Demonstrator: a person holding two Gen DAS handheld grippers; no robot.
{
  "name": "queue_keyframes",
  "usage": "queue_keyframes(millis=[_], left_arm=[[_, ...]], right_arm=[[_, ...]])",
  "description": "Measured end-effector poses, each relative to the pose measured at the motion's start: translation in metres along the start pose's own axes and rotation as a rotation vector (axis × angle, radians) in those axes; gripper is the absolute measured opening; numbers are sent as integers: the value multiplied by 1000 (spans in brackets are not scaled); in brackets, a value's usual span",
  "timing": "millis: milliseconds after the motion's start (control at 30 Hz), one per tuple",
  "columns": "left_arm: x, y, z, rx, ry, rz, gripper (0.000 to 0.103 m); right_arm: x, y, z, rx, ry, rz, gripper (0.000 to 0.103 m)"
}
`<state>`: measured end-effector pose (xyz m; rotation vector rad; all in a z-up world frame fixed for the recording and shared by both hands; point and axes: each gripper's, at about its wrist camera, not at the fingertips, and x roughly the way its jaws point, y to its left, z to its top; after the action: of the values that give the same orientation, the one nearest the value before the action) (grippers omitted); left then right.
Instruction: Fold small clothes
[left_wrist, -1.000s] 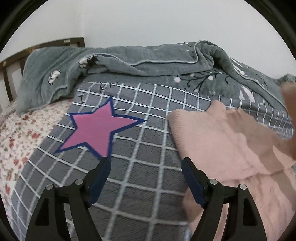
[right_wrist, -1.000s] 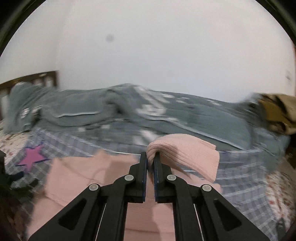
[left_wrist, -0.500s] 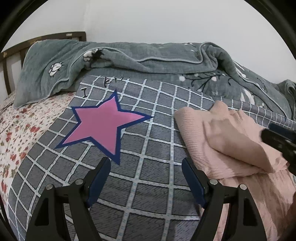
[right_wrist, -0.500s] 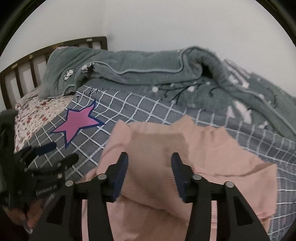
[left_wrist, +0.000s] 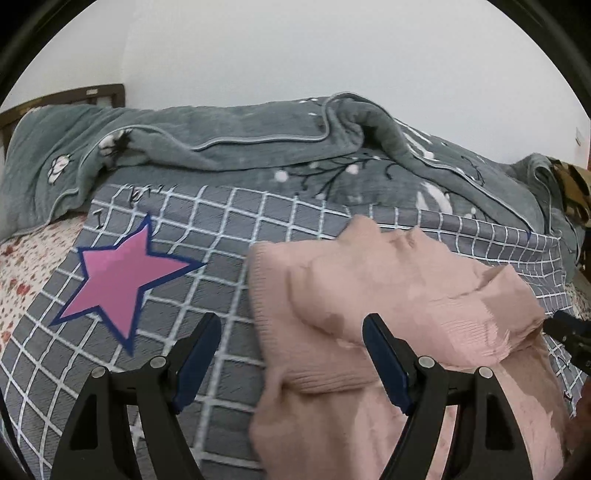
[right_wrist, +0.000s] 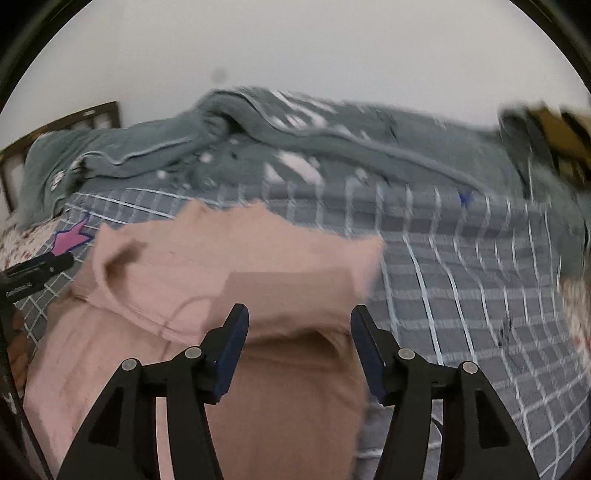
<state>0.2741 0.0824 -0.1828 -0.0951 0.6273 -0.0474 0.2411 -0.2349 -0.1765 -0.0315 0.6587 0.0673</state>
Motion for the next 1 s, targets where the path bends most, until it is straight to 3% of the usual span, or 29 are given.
queue_keyframes(millis=[133,333,500,600,700,1000], left_arm=[[1,-10,8,-24,-3,-18,78],[8,-22,11,-77,23,-65,78],[15,-40,9,-71,61,-118,78],[21,-53,7,-46,81,-119,79],[27,-59,5,-39,105,-107,80],[39,-49,3,-102,151,-90,80]], right_arm=[[11,-22,-3,50,62,20,57],[40,-19,-3,-3,166,-8,56],[41,-32,0,36,131,-66,46],[37,-48,1,87,98,-102,46],[36,-61,0,145,103,-82,46],[25,-59,-6,108,84,-131,46]])
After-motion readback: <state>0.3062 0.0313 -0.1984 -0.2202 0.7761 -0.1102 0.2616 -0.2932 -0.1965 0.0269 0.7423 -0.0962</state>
